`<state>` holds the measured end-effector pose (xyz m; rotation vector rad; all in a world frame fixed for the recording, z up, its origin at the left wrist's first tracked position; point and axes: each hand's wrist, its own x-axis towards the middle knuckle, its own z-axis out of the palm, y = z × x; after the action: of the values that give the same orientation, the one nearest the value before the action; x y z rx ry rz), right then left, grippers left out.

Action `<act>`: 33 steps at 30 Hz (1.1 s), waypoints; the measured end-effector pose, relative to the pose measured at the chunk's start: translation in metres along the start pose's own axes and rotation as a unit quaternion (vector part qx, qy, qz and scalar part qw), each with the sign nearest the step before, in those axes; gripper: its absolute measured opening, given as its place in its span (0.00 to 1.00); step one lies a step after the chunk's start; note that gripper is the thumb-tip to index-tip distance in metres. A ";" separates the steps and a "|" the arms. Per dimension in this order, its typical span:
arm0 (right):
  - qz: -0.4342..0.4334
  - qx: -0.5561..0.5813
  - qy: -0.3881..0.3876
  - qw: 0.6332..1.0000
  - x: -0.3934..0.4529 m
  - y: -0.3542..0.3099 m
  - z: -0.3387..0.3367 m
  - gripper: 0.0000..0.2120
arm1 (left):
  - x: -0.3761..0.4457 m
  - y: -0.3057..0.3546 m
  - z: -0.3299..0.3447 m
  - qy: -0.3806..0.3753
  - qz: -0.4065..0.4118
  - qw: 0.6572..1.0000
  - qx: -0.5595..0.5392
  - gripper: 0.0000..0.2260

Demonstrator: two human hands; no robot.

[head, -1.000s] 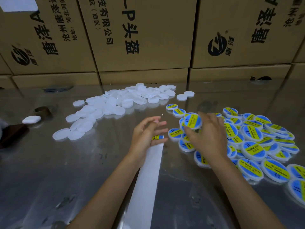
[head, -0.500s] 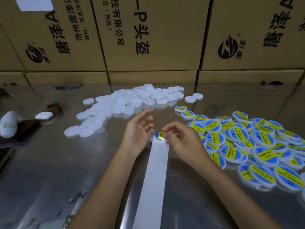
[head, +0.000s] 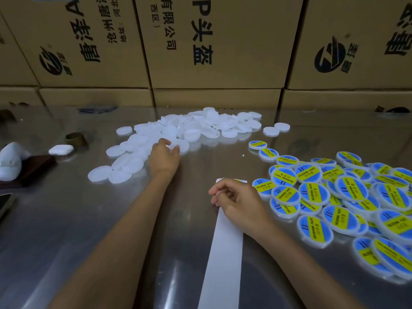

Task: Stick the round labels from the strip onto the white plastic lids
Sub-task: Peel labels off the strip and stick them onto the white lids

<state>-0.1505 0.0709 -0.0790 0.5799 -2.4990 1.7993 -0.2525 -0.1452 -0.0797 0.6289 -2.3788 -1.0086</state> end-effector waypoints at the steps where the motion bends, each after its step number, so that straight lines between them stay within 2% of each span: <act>1: 0.006 0.007 -0.001 1.000 0.002 0.001 -0.001 0.15 | 0.008 0.000 0.006 -0.012 0.011 0.999 0.038 0.19; 4: 0.019 0.024 -0.015 0.999 0.008 0.003 -0.003 0.13 | 0.024 0.000 0.020 -0.022 0.034 0.989 0.143 0.24; 7: 0.031 0.045 -0.024 0.998 0.013 0.004 -0.006 0.13 | 0.034 -0.002 0.025 -0.026 0.032 0.988 0.151 0.26; 10: 0.035 0.048 -0.022 0.998 0.015 0.006 -0.007 0.12 | 0.038 -0.007 0.021 -0.041 0.016 0.998 0.051 0.26; 17: 0.034 0.054 -0.024 0.998 0.015 0.005 -0.007 0.14 | 0.013 -0.003 0.007 -0.063 -0.028 0.984 -0.166 0.12; 19: 0.032 0.055 -0.021 0.998 0.014 0.004 -0.008 0.15 | -0.005 0.007 0.003 -0.077 -0.053 0.962 -0.257 0.10; 21: 0.029 0.063 -0.016 0.997 0.014 0.003 -0.010 0.15 | -0.029 0.026 -0.001 -0.120 -0.057 0.915 -0.380 0.06; 23: 0.029 0.066 -0.019 0.997 0.012 0.000 -0.011 0.16 | -0.054 0.046 -0.003 -0.167 -0.046 0.877 -0.449 0.04; 26: 0.022 0.058 -0.043 0.997 0.008 -0.004 -0.011 0.15 | -0.089 0.064 0.002 -0.225 -0.042 0.857 -0.462 0.03; 30: 0.014 0.098 -0.080 0.992 0.001 -0.013 -0.024 0.14 | -0.112 0.061 0.006 -0.226 -0.036 0.881 -0.415 0.06; 31: 0.010 0.118 -0.056 0.991 0.003 -0.014 -0.030 0.14 | -0.113 0.060 0.005 -0.220 -0.031 0.884 -0.411 0.06; 33: -0.013 0.080 0.050 0.995 0.009 -0.011 -0.043 0.13 | -0.114 0.061 0.003 -0.223 -0.036 0.882 -0.414 0.08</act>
<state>-0.1642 0.1051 -0.0520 0.5104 -2.2870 1.9799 -0.1788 -0.0403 -0.0639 0.1560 -1.9470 -2.2027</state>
